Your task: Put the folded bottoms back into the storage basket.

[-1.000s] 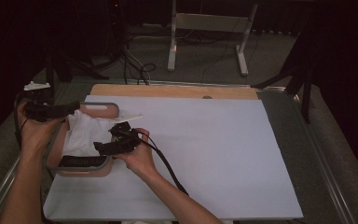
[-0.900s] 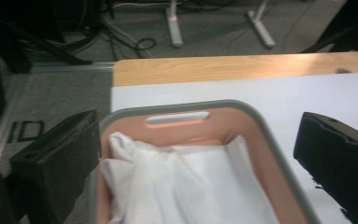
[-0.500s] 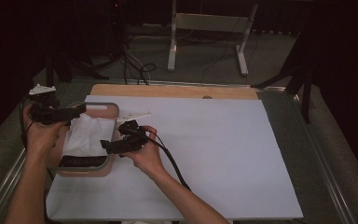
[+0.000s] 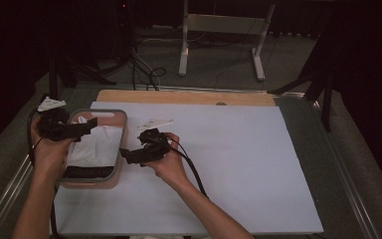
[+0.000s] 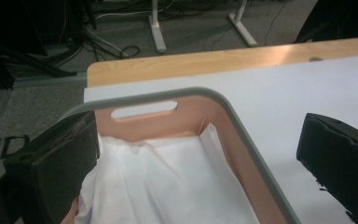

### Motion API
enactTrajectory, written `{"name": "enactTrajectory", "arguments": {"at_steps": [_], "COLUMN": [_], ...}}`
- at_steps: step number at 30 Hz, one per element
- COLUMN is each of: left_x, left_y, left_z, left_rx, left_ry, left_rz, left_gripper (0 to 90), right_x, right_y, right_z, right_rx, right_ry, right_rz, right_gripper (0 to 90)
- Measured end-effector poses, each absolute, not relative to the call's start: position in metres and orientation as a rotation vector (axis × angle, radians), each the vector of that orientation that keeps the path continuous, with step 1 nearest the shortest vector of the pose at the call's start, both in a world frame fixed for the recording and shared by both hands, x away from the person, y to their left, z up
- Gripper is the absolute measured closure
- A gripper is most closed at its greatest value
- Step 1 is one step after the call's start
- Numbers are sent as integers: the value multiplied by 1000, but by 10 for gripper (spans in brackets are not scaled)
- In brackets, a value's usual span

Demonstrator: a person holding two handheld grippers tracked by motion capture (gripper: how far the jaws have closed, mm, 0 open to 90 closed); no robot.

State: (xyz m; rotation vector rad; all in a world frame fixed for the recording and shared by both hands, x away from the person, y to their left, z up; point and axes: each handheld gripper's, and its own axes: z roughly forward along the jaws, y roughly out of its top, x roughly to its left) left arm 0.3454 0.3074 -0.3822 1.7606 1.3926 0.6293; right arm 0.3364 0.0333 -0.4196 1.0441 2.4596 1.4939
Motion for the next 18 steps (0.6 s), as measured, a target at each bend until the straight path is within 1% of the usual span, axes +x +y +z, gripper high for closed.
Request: {"name": "enactTrajectory", "arguments": {"at_steps": [10, 16, 18], "left_x": [329, 316, 308], "left_y": [294, 285, 278], "left_z": [-393, -398, -401], "left_rx": [1771, 1771, 1764], "left_ry": [1336, 1294, 1272], "left_rz": [627, 632, 631], "left_gripper": [0, 0, 0], "right_x": [336, 332, 332], "right_y": [7, -8, -19], "right_z": [-416, -415, -414], "right_rx": [1024, 1029, 1033], "right_ry": [2431, 2397, 2379], "right_rz": [1483, 1486, 1488], "right_gripper": [140, 140, 140]}}
